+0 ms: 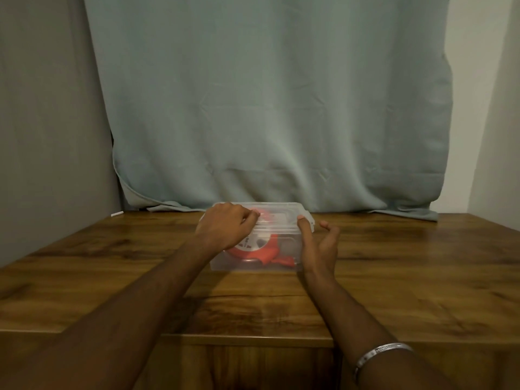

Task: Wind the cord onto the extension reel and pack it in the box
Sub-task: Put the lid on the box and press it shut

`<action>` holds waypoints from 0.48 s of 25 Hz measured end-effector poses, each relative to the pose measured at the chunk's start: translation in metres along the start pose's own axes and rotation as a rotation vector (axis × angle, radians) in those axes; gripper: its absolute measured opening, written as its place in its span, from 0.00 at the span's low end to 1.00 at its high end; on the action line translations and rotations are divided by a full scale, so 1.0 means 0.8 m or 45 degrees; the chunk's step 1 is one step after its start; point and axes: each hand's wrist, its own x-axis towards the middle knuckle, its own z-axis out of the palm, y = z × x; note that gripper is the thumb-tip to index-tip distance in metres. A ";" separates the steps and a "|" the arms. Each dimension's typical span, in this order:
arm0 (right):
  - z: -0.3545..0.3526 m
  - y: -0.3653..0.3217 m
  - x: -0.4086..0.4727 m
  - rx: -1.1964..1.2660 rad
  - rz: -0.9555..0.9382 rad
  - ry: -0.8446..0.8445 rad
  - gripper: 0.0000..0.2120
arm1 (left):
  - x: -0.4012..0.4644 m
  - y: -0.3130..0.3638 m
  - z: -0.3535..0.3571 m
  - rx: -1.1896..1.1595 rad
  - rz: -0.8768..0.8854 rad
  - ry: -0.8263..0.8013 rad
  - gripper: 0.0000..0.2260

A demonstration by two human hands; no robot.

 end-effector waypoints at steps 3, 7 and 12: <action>-0.003 -0.001 0.001 0.100 0.003 0.023 0.36 | 0.005 0.004 0.000 0.041 -0.007 0.019 0.30; 0.002 0.003 0.005 -0.017 0.160 -0.085 0.38 | -0.001 0.005 0.000 0.095 0.074 0.016 0.25; 0.001 0.004 0.011 0.272 0.240 -0.152 0.32 | -0.002 0.008 0.002 0.152 0.116 0.099 0.22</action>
